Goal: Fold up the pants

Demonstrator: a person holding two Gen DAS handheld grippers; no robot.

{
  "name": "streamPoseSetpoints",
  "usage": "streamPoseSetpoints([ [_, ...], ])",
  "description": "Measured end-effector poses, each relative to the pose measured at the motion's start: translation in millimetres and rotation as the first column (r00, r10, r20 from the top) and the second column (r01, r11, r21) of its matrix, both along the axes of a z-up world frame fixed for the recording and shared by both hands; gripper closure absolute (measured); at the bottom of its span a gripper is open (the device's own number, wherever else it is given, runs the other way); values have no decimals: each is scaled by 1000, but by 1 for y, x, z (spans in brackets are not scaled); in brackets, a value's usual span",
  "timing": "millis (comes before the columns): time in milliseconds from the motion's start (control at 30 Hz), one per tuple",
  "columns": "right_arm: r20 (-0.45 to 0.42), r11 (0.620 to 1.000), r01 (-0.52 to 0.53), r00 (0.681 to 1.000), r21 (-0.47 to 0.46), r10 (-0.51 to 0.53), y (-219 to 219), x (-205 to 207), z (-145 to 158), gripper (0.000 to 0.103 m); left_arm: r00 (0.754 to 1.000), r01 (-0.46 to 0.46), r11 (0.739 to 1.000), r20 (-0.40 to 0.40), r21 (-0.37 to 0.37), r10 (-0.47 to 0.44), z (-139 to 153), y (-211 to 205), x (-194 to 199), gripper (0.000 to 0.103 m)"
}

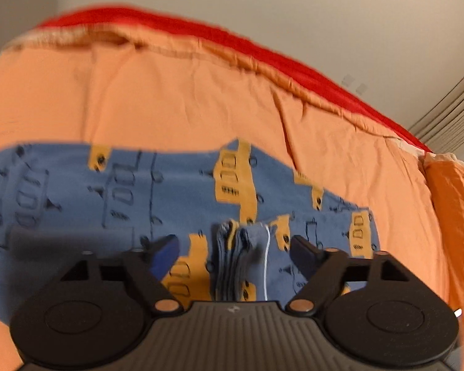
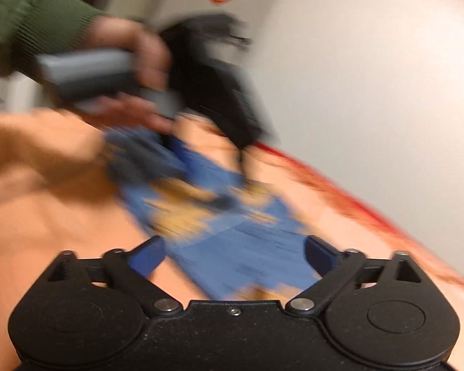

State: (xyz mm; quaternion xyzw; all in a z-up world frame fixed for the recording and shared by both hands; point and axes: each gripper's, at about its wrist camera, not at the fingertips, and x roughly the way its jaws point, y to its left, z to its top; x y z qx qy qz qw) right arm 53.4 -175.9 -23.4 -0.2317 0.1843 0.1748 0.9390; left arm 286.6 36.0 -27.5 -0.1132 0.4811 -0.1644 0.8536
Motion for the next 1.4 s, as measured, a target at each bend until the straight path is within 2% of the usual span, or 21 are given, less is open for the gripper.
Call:
streamPoseSetpoints([
  [67,43,990,125,992,-65,-123,-26,9,-5,1,992,-33,998,120,56,26,4,-11,-14,11],
  [133,91,967,227,972,-113,-217,-43,26,-9,1,971,-73,990,234,122,43,2,-32,-26,5],
  [200,146,960,262,958,-100,-246,-51,46,-13,1,949,-94,975,315,203,26,-7,-55,-35,5],
  [267,166,966,238,962,-101,-219,-49,70,-21,1,936,-137,954,351,268,35,-21,-70,-37,5],
  [333,143,972,194,974,-131,-175,-47,94,-33,1,941,-207,929,324,308,102,-37,-70,-30,9],
  [367,128,970,190,977,-153,-171,-47,105,-39,1,943,-227,932,301,283,138,-42,-63,-25,5],
  [433,112,973,187,979,-137,-173,-57,119,-42,1,930,-249,949,321,194,179,-46,-47,-24,2],
  [467,104,971,206,975,-119,-194,-65,125,-41,1,930,-236,949,332,208,158,-47,-47,-23,0],
  [533,94,947,303,951,-107,-294,-86,138,-42,1,927,-207,946,359,248,109,-49,-49,-23,0],
  [633,0,905,423,906,-52,-423,-125,153,-41,2,928,-202,950,357,236,109,-48,-48,-21,0],
  [733,95,887,458,887,-58,-452,-132,130,-26,4,932,-200,948,347,246,106,-40,-49,-25,0],
  [800,123,887,461,881,-8,-456,-125,98,-12,1,921,-222,948,369,230,126,-28,-47,-40,1],
  [867,108,915,404,909,6,-402,-109,64,-10,1,895,-256,940,424,227,141,-20,-47,-58,1],
  [933,118,927,363,929,-96,-352,-88,40,-25,1,891,-259,937,433,236,137,-22,-46,-71,1],
  [1000,115,909,369,929,-195,-353,-76,32,-47,1,907,-262,920,400,290,132,-37,-44,-73,0],
  [1033,127,906,378,925,-190,-359,-79,33,-52,1,906,-267,920,399,286,139,-45,-40,-73,0],
  [1067,117,908,382,923,-173,-366,-82,35,-50,1,899,-272,932,408,239,158,-47,-34,-75,0],
  [1133,95,906,391,920,-165,-380,-83,38,-40,1,905,-274,935,390,223,173,-40,-29,-73,0],
  [1233,167,911,387,916,-143,-364,-76,31,-23,1,913,-269,937,369,225,174,-30,-20,-76,1],
  [1333,59,914,354,935,-198,-349,-65,32,-41,1,920,-267,944,343,191,190,-14,-1,-90,1],
  [1400,105,906,367,930,-209,-353,-60,29,-46,1,923,-285,942,315,176,220,-5,17,-99,0],
])
